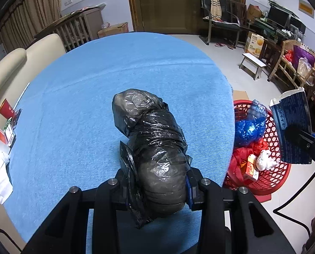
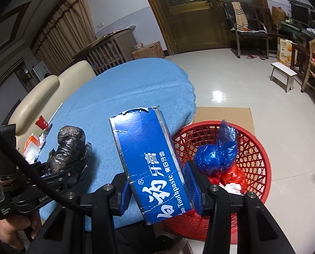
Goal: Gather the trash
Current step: 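Carry the black bag and toothpaste box over the red wastebasket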
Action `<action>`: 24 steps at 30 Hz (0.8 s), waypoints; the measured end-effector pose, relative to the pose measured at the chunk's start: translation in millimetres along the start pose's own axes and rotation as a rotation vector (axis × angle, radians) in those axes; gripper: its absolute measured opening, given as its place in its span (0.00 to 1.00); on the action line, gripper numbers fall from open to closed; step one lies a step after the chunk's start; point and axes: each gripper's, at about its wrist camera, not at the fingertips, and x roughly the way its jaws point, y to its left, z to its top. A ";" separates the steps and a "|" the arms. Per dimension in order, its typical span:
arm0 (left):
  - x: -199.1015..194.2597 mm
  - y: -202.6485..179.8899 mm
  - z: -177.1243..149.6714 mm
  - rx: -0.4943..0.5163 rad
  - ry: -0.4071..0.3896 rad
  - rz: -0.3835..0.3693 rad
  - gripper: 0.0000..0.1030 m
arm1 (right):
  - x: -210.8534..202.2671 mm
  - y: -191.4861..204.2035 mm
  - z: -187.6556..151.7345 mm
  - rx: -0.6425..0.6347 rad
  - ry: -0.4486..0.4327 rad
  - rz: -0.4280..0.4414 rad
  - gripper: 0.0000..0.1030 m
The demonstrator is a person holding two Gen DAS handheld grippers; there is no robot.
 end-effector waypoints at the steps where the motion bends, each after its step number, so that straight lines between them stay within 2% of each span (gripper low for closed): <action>1: 0.2 0.0 -0.1 0.005 0.000 -0.004 0.38 | -0.8 -0.3 0.1 0.000 -0.002 -0.001 0.48; 10: -1.9 -10.1 2.9 0.054 0.007 -0.032 0.38 | -6.0 -18.2 -0.1 0.023 -0.009 -0.027 0.48; 24: -1.2 -52.2 16.3 0.129 0.017 -0.064 0.37 | -12.9 -46.8 0.1 0.060 -0.016 -0.062 0.48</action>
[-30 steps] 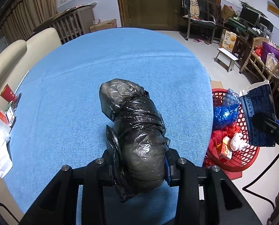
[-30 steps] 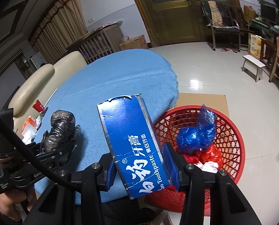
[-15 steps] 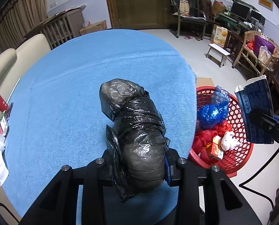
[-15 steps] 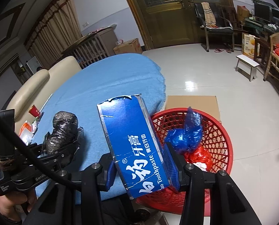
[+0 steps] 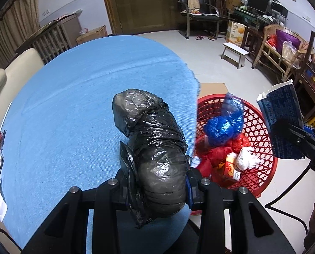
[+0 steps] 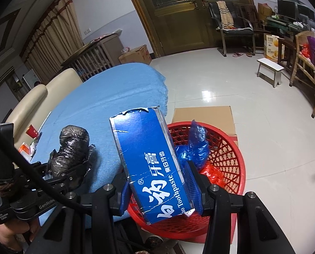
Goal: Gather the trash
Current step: 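Carry the black bag and toothpaste box over the red wastebasket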
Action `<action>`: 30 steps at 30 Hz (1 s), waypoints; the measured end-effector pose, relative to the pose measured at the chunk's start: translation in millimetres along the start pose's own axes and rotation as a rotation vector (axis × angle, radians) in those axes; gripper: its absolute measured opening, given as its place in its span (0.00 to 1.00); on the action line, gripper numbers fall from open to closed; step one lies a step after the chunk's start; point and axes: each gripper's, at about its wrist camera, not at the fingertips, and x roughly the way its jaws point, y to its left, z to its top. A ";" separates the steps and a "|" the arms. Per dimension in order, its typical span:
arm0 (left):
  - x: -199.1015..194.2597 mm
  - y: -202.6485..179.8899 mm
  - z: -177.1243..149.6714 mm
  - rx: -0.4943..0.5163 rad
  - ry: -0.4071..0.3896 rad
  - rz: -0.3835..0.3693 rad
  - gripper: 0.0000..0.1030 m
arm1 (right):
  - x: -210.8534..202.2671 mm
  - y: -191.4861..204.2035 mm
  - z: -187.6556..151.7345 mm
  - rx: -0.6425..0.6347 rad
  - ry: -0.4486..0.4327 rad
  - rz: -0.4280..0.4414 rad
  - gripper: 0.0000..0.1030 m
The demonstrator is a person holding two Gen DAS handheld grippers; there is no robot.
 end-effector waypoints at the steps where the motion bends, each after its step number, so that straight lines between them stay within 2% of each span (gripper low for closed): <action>1: 0.1 -3.2 1.5 0.007 0.000 -0.004 0.37 | -0.1 -1.3 -0.3 0.001 0.000 -0.003 0.48; 19: 8.6 -34.1 14.1 0.045 0.009 -0.060 0.37 | -6.9 -40.8 -3.4 0.036 0.006 -0.130 0.48; 30: 10.8 -45.9 19.5 0.056 0.005 -0.075 0.37 | -3.4 -40.7 -3.8 0.047 0.026 -0.141 0.48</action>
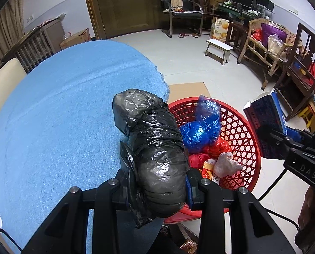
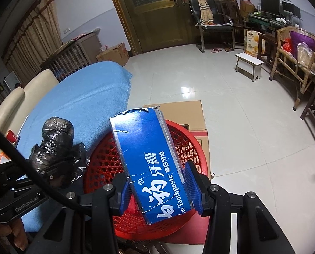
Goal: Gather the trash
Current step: 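Carry the black bag and toothpaste box over the red wastebasket, then open the right tool to drop the toothpaste box into the wastebasket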
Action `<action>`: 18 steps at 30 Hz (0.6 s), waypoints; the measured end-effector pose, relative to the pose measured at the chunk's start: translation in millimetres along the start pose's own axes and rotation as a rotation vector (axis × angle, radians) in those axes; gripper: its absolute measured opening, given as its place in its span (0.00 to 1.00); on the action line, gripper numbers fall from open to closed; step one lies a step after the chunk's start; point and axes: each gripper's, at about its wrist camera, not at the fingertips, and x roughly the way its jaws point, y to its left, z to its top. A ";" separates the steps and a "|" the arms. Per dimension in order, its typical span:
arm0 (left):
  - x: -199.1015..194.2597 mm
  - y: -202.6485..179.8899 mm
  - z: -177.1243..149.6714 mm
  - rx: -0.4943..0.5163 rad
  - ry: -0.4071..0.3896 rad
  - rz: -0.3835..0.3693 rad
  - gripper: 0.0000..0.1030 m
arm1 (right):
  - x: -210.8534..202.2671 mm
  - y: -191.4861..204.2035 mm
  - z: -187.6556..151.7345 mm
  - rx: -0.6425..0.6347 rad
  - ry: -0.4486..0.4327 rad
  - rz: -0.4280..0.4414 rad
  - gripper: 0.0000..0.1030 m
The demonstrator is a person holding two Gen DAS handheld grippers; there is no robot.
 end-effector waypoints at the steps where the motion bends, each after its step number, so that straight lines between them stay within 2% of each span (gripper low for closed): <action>1: -0.1 -0.4 0.5 0.000 -0.001 0.000 0.37 | 0.9 -0.2 0.5 0.002 0.001 0.000 0.48; 18: -1.8 -3.4 3.0 0.000 -0.007 -0.012 0.37 | 21.2 4.0 10.7 -0.008 0.029 -0.011 0.48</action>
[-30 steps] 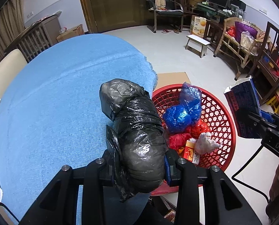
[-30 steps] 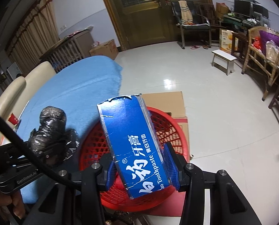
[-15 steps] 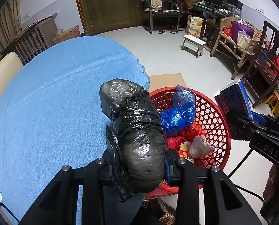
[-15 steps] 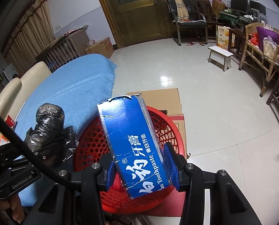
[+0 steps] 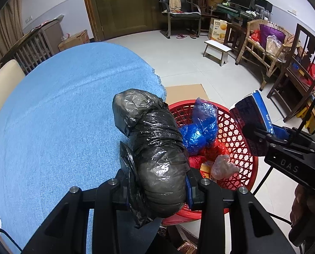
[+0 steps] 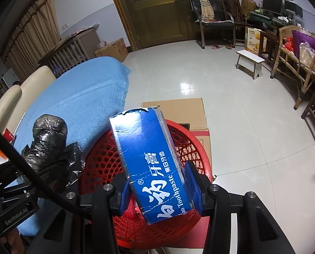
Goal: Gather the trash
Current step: 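Open the right tool to drop the toothpaste box into the wastebasket, then lower the black bag into the wastebasket and open the left tool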
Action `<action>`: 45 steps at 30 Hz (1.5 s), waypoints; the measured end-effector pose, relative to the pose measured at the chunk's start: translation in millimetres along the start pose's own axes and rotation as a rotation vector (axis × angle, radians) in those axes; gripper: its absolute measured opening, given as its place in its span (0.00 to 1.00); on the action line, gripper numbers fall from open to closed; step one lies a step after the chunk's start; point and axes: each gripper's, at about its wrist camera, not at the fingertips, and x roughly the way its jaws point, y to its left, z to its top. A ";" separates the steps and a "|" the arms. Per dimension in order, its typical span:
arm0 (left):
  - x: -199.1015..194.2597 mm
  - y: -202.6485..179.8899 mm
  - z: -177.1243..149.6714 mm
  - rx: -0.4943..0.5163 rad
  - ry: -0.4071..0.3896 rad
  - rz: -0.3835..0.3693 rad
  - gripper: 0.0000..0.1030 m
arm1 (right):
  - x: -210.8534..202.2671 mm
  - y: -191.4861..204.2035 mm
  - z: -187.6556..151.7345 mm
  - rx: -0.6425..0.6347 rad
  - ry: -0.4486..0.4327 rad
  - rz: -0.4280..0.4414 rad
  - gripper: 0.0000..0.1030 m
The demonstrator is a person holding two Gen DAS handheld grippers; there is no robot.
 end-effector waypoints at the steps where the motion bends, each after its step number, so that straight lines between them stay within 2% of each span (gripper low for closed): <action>1: -0.2 -0.1 0.2 -0.001 -0.001 -0.001 0.37 | 0.6 0.1 0.3 0.001 0.001 -0.002 0.48; 7: -0.1 -1.6 1.2 -0.003 -0.004 -0.007 0.37 | -0.9 -0.9 5.5 0.004 -0.011 -0.007 0.48; 9: 0.5 -2.9 1.7 -0.003 -0.003 -0.011 0.37 | 0.6 -0.6 8.0 0.010 -0.002 -0.007 0.52; 10: 1.0 -3.1 1.8 -0.002 -0.004 -0.012 0.37 | 3.7 -1.1 9.4 0.013 0.011 -0.002 0.57; 11: 1.4 -3.9 2.2 -0.001 -0.004 -0.014 0.37 | 6.2 -2.4 9.8 0.015 0.017 0.001 0.71; 12: 1.2 -4.2 2.3 -0.001 -0.004 -0.015 0.37 | 8.5 -3.5 10.2 0.018 0.018 -0.002 0.78; 13: 1.0 -4.4 2.4 0.000 -0.005 -0.016 0.37 | 10.5 -5.1 10.6 0.022 0.023 -0.010 0.79; 20: 7.9 -13.3 6.1 0.013 0.006 -0.033 0.37 | -14.1 -29.2 13.8 0.097 -0.035 -0.040 0.79; 31: 23.0 -47.0 14.3 0.062 0.036 -0.070 0.37 | -62.4 -48.5 20.7 0.139 -0.137 -0.038 0.79; 42: 35.8 -62.0 14.8 0.086 0.061 -0.087 0.37 | -80.5 -54.7 29.7 0.167 -0.194 -0.038 0.79; 45: 42.5 -64.5 14.9 0.082 0.080 -0.101 0.41 | -83.3 -54.1 31.3 0.168 -0.202 -0.038 0.79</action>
